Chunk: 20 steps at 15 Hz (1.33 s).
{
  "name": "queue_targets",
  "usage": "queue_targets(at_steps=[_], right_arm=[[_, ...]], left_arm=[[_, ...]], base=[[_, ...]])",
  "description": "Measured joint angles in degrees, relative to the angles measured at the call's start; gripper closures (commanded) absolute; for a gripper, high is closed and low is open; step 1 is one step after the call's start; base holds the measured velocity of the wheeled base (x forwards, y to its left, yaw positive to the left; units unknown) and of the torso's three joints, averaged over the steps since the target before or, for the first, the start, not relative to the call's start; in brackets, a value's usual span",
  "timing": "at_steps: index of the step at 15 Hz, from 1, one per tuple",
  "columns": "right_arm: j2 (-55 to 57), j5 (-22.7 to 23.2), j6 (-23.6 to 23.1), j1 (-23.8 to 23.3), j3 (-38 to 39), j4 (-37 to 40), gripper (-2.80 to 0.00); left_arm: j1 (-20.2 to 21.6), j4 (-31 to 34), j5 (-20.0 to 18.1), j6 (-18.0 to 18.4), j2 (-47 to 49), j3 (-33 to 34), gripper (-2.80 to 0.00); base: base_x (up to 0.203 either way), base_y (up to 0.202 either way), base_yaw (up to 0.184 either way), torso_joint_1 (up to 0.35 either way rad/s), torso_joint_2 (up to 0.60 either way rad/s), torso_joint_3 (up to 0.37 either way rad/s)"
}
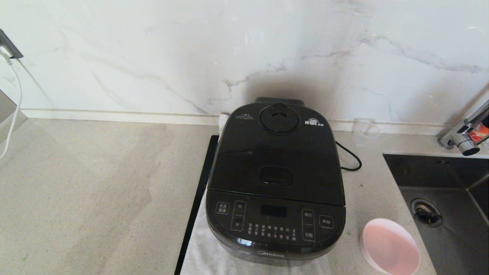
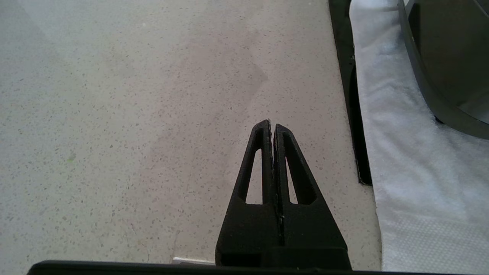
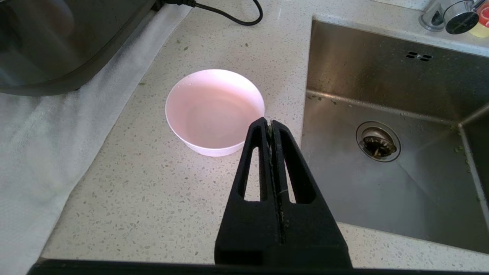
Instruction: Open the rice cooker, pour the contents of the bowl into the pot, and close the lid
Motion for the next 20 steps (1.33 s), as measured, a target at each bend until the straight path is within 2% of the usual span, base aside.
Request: queue_targets(at_steps=[8, 11, 20], right_arm=[[0.0, -0.1, 0.6, 0.0, -0.1, 0.4, 0.0], [0.0, -1.6, 4.9, 0.0, 0.0, -0.4, 0.0], [-0.1, -2.0, 5.4, 0.0, 0.1, -0.5, 0.0]], left_arm=[[0.0, 0.0, 0.0, 0.0, 0.0, 0.0, 0.0], [0.0, 0.0, 0.0, 0.0, 0.0, 0.0, 0.0], [0.0, 0.0, 0.0, 0.0, 0.0, 0.0, 0.0]], base=[[0.0, 0.0, 0.0, 0.0, 0.0, 0.0], [0.0, 0.0, 0.0, 0.0, 0.0, 0.0], [0.0, 0.0, 0.0, 0.0, 0.0, 0.0]])
